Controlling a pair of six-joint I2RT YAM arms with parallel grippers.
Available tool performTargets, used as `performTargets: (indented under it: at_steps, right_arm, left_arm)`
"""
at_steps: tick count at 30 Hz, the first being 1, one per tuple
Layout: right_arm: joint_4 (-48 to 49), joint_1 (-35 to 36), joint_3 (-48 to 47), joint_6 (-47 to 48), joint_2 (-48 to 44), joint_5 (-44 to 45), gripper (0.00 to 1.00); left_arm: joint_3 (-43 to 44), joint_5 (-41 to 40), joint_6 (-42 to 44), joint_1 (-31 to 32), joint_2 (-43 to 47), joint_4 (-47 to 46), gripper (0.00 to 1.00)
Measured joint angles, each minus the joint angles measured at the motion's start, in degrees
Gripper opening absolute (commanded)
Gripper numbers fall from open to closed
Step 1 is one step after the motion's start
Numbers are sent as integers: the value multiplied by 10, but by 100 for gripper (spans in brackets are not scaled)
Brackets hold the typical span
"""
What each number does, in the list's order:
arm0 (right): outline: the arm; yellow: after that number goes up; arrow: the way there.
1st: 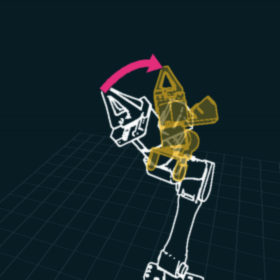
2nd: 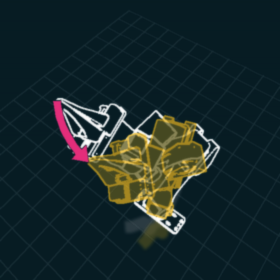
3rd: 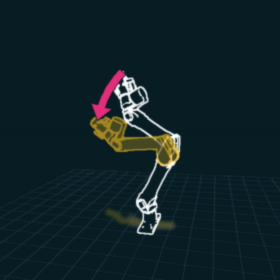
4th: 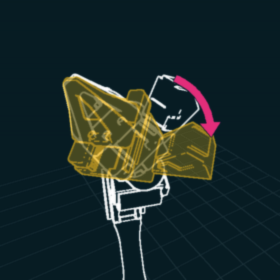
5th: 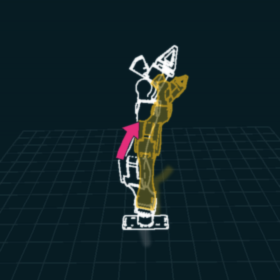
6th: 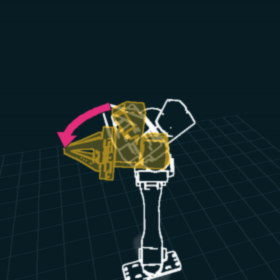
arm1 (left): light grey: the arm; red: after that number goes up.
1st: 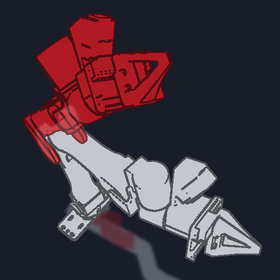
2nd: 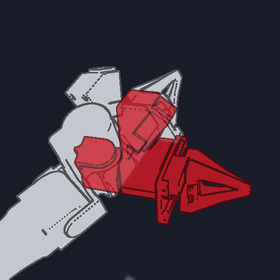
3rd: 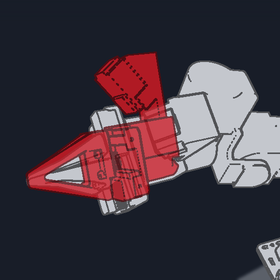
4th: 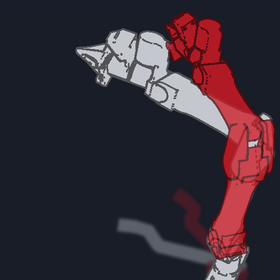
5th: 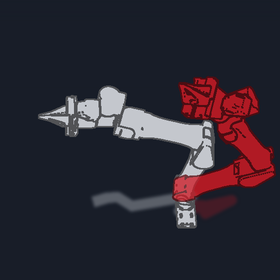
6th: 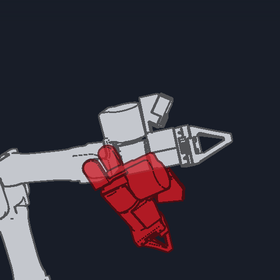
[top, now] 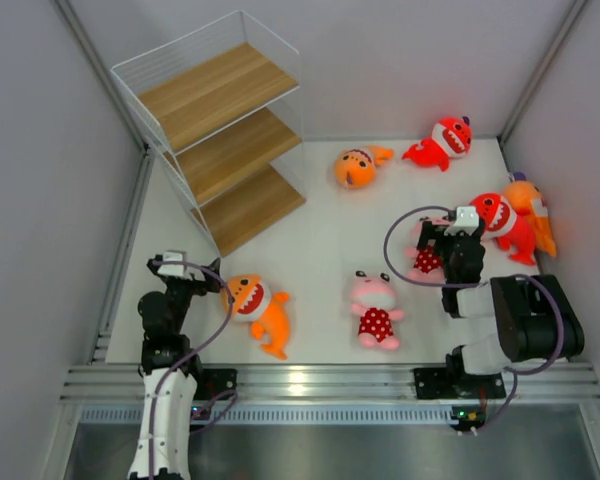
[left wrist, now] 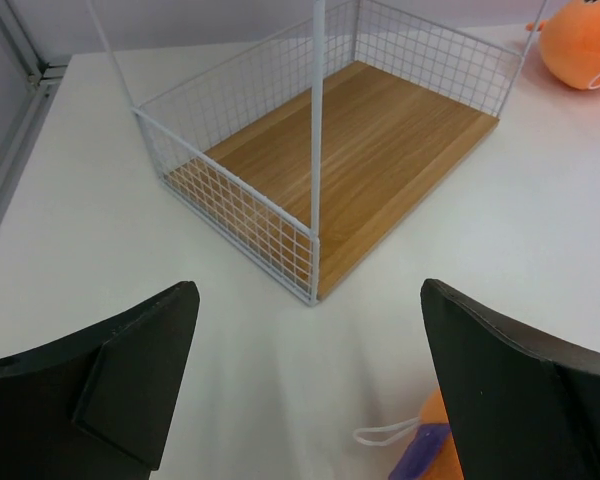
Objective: Place and organize the stuffed toys onto the shelf
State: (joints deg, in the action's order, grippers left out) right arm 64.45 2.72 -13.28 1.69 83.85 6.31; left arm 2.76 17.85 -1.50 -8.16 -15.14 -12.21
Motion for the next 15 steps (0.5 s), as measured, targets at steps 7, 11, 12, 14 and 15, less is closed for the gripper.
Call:
performTargets:
  at_steps: [7,11,12,14,15]
  right_arm:
    - [-256,-4,-101,-74,-157,37,99]
    - [-404,-1,-220,-142,-242,-38,96]
    - [-428,4,-241,-150,-250,-54,96]
    - [-494,39,-280,-155,-265,-65,96]
    - [-525,74,-293,-152,-269,-65,96]
  left_arm:
    - [60,-30,113,-2,-2,87,99]
    - [145,-67,172,-3,-1,177,99]
    - [167,-74,186,-3,-2,203,99]
    - [213,-88,215,-3,-2,260,99]
    - [227,-93,224,-3,-2,279,99]
